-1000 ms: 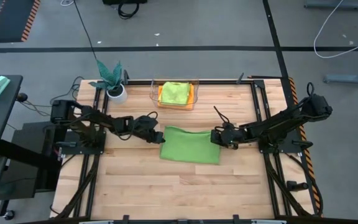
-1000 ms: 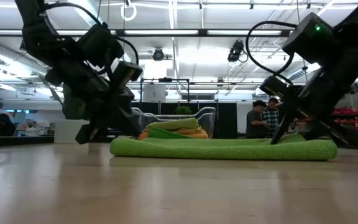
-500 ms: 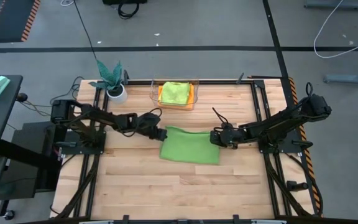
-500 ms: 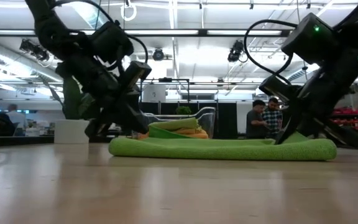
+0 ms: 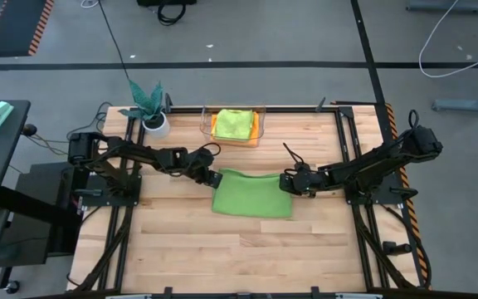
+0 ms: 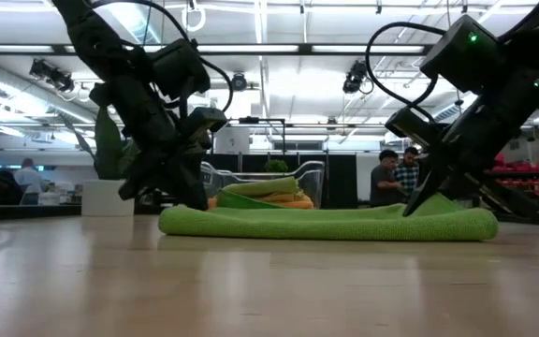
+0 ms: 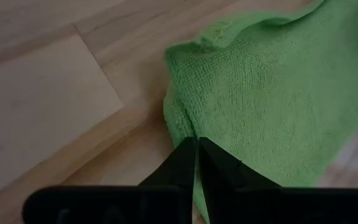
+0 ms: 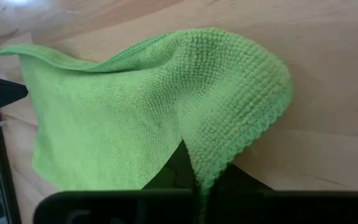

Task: Fold microfiber towels
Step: Fold the green towel

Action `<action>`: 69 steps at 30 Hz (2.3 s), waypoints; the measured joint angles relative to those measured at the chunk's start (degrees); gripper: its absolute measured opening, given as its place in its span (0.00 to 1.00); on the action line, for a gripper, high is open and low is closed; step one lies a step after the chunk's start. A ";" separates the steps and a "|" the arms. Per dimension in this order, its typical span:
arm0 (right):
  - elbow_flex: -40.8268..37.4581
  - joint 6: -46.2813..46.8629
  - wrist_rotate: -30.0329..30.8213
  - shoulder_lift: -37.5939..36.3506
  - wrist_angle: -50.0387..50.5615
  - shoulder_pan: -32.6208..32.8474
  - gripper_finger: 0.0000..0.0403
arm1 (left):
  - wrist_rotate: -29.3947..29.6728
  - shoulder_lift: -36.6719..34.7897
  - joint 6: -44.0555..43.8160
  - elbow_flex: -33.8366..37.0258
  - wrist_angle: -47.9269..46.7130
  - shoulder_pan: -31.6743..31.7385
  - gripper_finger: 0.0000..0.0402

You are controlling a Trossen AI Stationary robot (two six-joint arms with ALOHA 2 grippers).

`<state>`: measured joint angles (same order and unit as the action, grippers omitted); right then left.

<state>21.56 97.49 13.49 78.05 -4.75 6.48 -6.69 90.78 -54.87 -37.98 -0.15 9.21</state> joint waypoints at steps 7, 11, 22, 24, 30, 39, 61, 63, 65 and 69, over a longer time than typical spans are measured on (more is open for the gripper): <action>0.73 -2.38 0.08 -0.01 -1.31 0.00 0.01 | -0.01 0.00 0.00 0.00 -0.20 0.37 0.09; 4.20 -6.06 0.43 -0.06 0.25 0.02 0.01 | -0.76 1.68 -0.01 -0.06 -0.15 1.34 0.07; 14.69 -12.42 0.88 1.45 10.60 -0.83 0.01 | -7.50 9.44 1.09 -3.78 0.68 1.40 0.08; 15.78 -13.49 0.83 1.71 10.44 -0.81 0.00 | -7.48 9.62 2.43 -5.24 0.34 1.58 0.07; 20.30 -16.20 0.28 4.96 10.73 -0.81 0.00 | -6.91 9.71 3.39 -6.33 -1.12 1.80 0.05; 31.31 -23.99 -4.11 14.40 10.75 -1.51 0.00 | -7.08 9.70 6.28 -6.43 -6.37 3.81 0.06; 44.02 -31.12 -12.68 27.97 11.02 -7.25 0.00 | -4.14 2.38 8.80 -5.97 -17.51 9.03 0.08; 44.11 -31.56 -13.56 28.93 8.59 -7.91 0.00 | -4.01 1.69 8.43 -6.16 -17.37 9.03 0.07; 44.03 -31.74 -14.58 29.66 7.23 -8.58 0.00 | -4.06 1.47 7.73 -6.10 -17.98 9.00 0.07; 44.29 -31.87 -16.63 31.11 4.95 -9.28 0.00 | -3.86 1.79 7.50 -6.16 -17.85 8.94 0.05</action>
<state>65.85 65.62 -3.14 109.17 0.20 -2.80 -10.55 92.57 -47.37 -44.13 -18.01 18.15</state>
